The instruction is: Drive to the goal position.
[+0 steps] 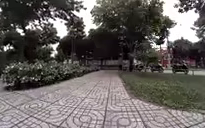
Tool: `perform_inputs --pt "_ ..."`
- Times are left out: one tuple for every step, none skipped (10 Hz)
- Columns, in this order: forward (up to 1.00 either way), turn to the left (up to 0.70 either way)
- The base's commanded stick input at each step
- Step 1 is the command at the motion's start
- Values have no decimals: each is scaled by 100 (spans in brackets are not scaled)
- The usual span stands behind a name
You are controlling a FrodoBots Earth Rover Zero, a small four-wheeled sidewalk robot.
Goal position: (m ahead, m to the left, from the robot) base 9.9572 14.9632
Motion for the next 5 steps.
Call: perform_inputs --pt "70 0" --pt "70 0" --pt "70 0" --pt "70 0" --pt "70 0"
